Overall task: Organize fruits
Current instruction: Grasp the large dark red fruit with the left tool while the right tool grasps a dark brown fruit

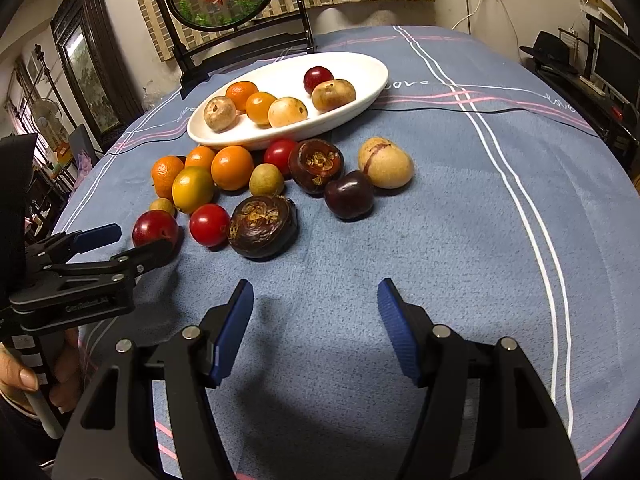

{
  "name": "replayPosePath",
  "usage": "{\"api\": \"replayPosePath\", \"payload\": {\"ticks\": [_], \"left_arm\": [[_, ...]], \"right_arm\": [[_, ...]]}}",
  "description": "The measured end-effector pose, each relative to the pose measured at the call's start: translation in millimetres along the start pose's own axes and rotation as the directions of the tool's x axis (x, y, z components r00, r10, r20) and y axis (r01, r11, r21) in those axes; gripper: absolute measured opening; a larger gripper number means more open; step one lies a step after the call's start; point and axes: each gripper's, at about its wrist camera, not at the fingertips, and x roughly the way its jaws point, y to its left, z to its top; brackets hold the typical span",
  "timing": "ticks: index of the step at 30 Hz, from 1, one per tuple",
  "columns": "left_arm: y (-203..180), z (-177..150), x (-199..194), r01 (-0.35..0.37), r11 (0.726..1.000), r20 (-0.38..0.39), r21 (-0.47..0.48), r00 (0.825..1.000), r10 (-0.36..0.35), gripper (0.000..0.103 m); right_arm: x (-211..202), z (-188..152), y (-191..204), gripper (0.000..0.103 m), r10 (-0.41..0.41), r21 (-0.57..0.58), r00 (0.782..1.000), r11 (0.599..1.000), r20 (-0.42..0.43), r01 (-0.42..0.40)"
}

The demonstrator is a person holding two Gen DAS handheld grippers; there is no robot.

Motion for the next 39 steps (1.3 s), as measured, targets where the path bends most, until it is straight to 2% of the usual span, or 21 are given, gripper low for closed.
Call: {"api": "replayPosePath", "payload": {"ticks": [5, 8, 10, 11, 14, 17, 23, 27, 31, 34, 36, 38, 39], "left_arm": [[0, 2, 4, 0.007, 1.0, -0.008, -0.009, 1.0, -0.007, 0.09], [-1, 2, 6, 0.044, 0.999, -0.016, -0.007, 0.999, -0.044, 0.07], [-4, 1, 6, 0.081, 0.997, -0.02, 0.004, 0.997, -0.081, 0.049], [-7, 0, 4, 0.084, 0.996, -0.014, 0.014, 0.996, -0.084, 0.042], [-12, -2, 3, 0.077, 0.996, -0.01, 0.033, 0.997, -0.077, 0.041], [-4, -3, 0, 0.098, 0.995, -0.017, 0.004, 0.995, -0.098, 0.041], [9, -8, -8, 0.087, 0.996, 0.003, -0.02, 0.996, -0.087, 0.041], [14, -11, -12, 0.084, 0.996, 0.014, -0.022, 0.996, -0.084, 0.041], [19, -14, -11, 0.089, 0.996, 0.012, -0.032, 0.996, -0.088, 0.041], [23, -15, -10, 0.102, 0.994, 0.005, -0.043, 0.995, -0.102, 0.041], [23, -15, -11, 0.102, 0.994, 0.008, -0.04, 0.995, -0.102, 0.041], [24, -16, -11, 0.103, 0.994, 0.01, -0.043, 0.995, -0.102, 0.041], [25, -16, -11, 0.103, 0.994, 0.009, -0.045, 0.995, -0.103, 0.041]], "right_arm": [[1, 0, 1, 0.065, -0.004, -0.001, 1.0, 1.0, -0.002, 0.004], [2, 0, 2, 0.065, -0.007, -0.003, 1.0, 1.0, -0.003, 0.007], [2, 0, 2, 0.065, -0.009, -0.006, 1.0, 1.0, -0.003, 0.009], [2, 0, 2, 0.065, -0.009, -0.007, 1.0, 1.0, -0.003, 0.009], [2, 0, 2, 0.065, -0.01, -0.01, 1.0, 1.0, -0.004, 0.009], [2, 0, 5, 0.065, -0.012, -0.023, 1.0, 1.0, -0.009, 0.011], [9, 4, 18, 0.065, -0.039, -0.094, 0.999, 0.995, -0.033, 0.036], [19, 12, 29, 0.065, -0.026, -0.149, 0.998, 0.989, -0.053, 0.018], [31, 24, 39, 0.065, -0.047, -0.178, 0.997, 0.983, -0.062, 0.035], [36, 32, 44, 0.065, -0.055, -0.185, 0.998, 0.982, -0.039, 0.047], [39, 37, 45, 0.058, -0.064, -0.175, 0.998, 0.983, -0.023, 0.059], [44, 40, 47, 0.047, -0.042, -0.179, 0.998, 0.983, -0.049, 0.033], [46, 40, 49, 0.047, -0.045, -0.184, 0.998, 0.982, -0.054, 0.034]]}}
